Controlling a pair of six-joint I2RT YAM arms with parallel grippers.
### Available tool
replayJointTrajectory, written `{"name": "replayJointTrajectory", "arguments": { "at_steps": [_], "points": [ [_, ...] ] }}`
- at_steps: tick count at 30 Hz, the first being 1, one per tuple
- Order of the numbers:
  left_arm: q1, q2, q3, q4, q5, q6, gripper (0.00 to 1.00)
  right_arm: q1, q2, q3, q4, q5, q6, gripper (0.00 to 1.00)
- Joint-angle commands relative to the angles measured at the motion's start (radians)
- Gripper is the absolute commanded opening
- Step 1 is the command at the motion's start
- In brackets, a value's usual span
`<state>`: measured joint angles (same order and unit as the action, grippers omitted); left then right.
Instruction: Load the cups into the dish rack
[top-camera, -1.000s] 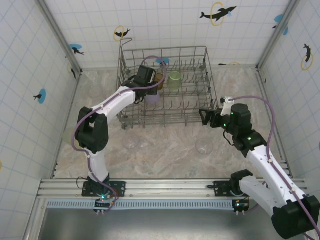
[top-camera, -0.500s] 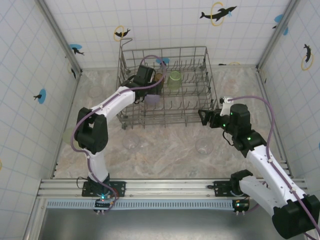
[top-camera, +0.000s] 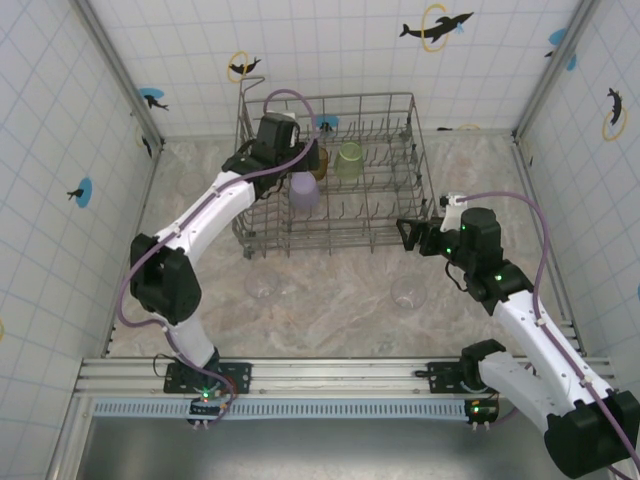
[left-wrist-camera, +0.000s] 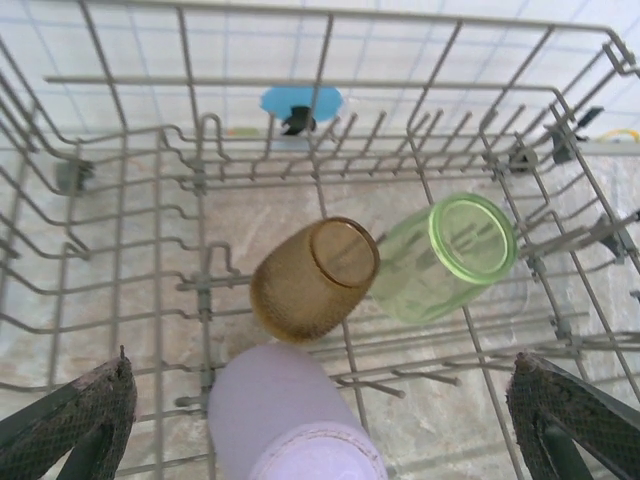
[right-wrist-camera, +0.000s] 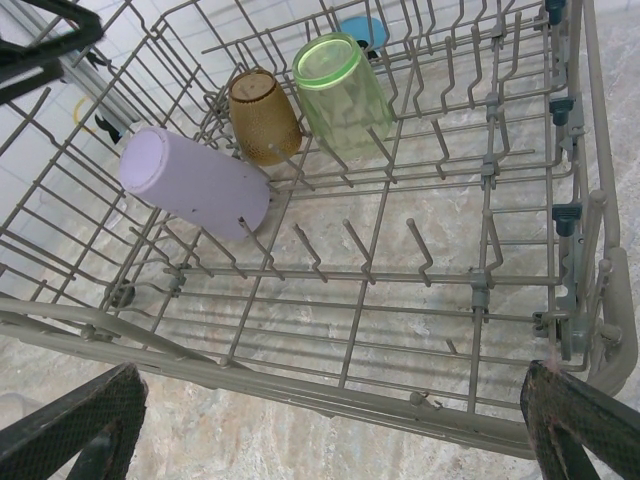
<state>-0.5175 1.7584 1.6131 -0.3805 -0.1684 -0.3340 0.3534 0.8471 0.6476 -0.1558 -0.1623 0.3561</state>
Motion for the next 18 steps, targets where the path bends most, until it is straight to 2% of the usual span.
{"name": "replayJointTrajectory", "arguments": {
  "at_steps": [1, 7, 12, 14, 18],
  "points": [
    [-0.006, -0.044, 0.041, -0.060, -0.152, -0.014, 0.97, 0.004, -0.014, -0.020, 0.021, -0.003, 0.006, 0.99],
    [-0.006, -0.109, 0.001, -0.094, -0.292, -0.061, 0.98, 0.007, -0.006, -0.027, 0.029, -0.006, 0.007, 0.99],
    [-0.001, -0.180, -0.063, -0.126, -0.429, -0.157, 0.98, 0.007, -0.006, -0.034, 0.034, -0.008, 0.006, 0.99],
    [0.010, -0.213, -0.096, -0.120, -0.460, -0.182, 0.97, 0.006, -0.007, -0.034, 0.023, -0.001, -0.004, 0.99],
    [0.062, -0.268, -0.147, -0.123, -0.448, -0.248, 0.97, 0.006, -0.002, -0.014, -0.010, 0.018, -0.020, 0.99]
  ]
}}
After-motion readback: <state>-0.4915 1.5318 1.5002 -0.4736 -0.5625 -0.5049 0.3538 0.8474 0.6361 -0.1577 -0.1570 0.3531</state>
